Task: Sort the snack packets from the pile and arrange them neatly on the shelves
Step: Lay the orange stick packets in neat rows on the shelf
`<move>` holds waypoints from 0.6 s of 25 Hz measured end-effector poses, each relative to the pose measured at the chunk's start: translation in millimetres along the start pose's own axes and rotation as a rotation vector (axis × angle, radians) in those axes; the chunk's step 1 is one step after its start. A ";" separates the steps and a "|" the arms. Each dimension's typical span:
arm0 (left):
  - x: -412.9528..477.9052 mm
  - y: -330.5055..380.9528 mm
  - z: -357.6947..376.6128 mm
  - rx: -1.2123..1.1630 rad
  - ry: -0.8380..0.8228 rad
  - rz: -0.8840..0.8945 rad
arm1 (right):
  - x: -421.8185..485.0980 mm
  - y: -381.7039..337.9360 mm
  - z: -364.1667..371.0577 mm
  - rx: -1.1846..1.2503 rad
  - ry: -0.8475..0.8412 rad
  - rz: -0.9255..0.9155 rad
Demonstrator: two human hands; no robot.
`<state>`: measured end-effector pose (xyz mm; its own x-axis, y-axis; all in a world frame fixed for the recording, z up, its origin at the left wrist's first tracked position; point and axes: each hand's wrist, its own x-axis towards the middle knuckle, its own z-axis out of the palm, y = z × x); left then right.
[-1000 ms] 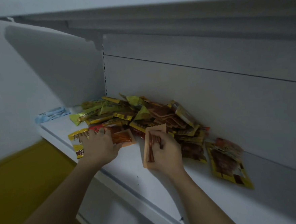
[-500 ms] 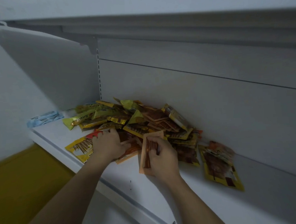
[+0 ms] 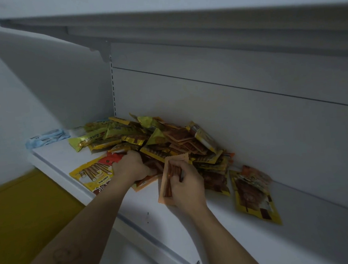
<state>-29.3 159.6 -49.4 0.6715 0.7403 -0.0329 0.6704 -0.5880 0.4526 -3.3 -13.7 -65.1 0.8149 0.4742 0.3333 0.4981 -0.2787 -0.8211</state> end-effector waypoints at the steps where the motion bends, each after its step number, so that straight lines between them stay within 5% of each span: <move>1: 0.7 -2.1 -1.5 -0.040 0.004 0.024 | 0.1 -0.2 -0.2 0.002 -0.005 0.002; 15: -48.1 -3.9 -44.9 -0.153 0.164 0.306 | -0.1 0.0 -10.1 0.070 -0.039 -0.019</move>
<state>-78.3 141.0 -9.5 0.7655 0.5879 0.2617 0.3839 -0.7436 0.5475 -0.4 -22.2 -60.5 0.7926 0.5114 0.3319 0.4904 -0.2113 -0.8455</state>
